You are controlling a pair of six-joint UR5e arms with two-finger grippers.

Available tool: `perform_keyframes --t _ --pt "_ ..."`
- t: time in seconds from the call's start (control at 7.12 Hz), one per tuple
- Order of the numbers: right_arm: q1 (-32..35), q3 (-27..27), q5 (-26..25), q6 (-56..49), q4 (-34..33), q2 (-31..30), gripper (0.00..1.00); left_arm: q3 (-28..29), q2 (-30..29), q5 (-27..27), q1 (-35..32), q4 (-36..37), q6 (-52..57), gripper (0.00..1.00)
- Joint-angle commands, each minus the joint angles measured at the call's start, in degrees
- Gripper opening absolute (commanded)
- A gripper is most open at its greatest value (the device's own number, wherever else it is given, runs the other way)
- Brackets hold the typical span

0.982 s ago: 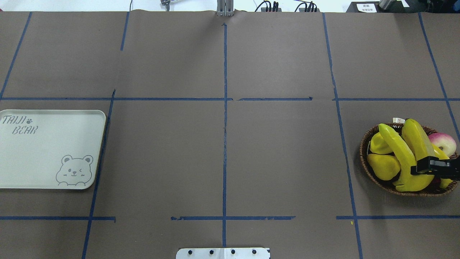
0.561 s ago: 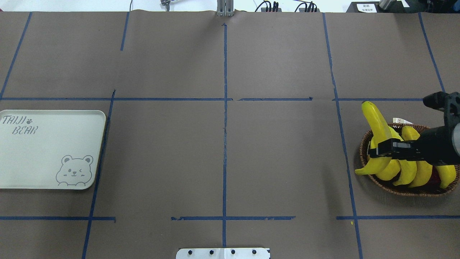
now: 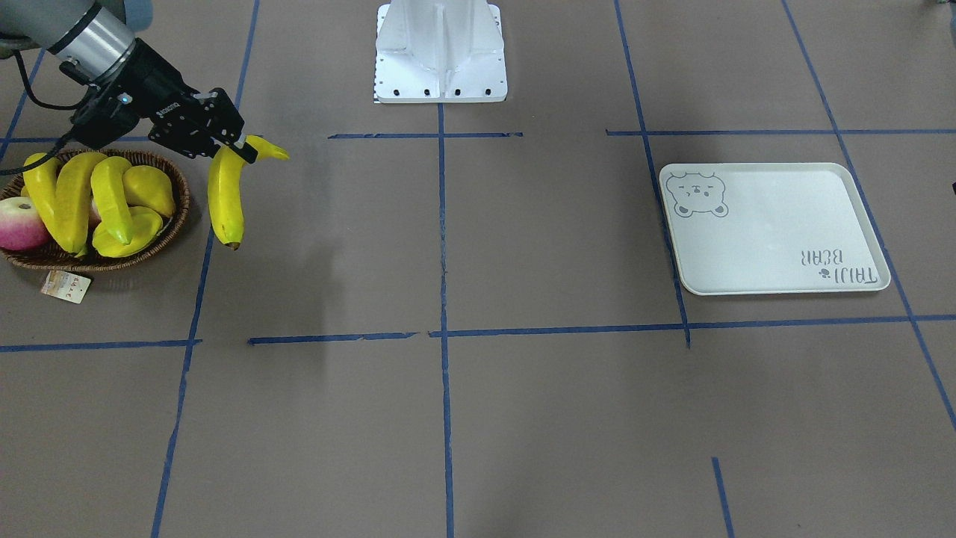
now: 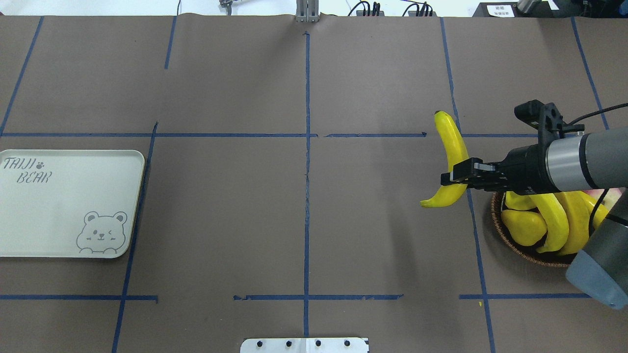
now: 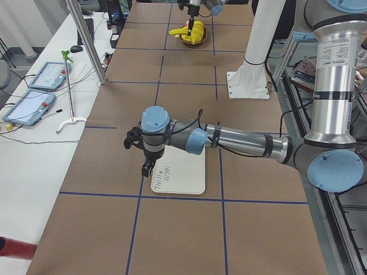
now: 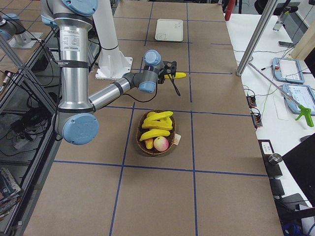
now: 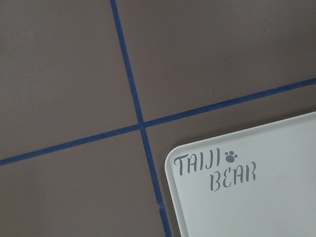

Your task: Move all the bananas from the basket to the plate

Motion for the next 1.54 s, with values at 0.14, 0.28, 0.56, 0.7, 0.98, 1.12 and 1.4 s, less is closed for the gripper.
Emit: perform_keyframes --t 0.14,0.28,0.56,0.7,0.98,1.12,1.4 --pt "-5.9 -3.6 -4.2 5.0 0.4 8.5 0.02 -0.8 -4.2 -1.3 10.9 -16.5 -31.0 1.0" --pt "-9.1 -4.1 -8.7 5.8 0.4 10.6 0.02 -0.8 -6.7 -2.1 14.0 -20.8 -41.0 1.0" --pt "-13.8 -5.9 -14.6 6.0 0.3 14.6 0.02 -0.8 -10.8 -4.6 18.2 -26.8 -56.0 1.0" --pt "-15.5 -7.8 -16.7 6.5 0.2 18.0 0.02 -0.8 -14.6 -4.6 20.8 -28.6 -64.3 0.99" --pt "-17.0 -10.1 -18.4 7.3 -0.5 21.7 0.02 -0.5 -22.1 -3.7 27.5 -28.2 -75.1 0.99" --pt "-18.0 -10.2 -20.0 7.3 -0.6 22.8 0.02 -0.5 -24.4 -1.7 29.5 -28.1 -78.4 0.99" --pt "-19.4 -11.1 -22.4 7.3 -0.6 24.7 0.02 -0.5 -28.6 4.9 35.4 -27.6 -85.7 0.99"
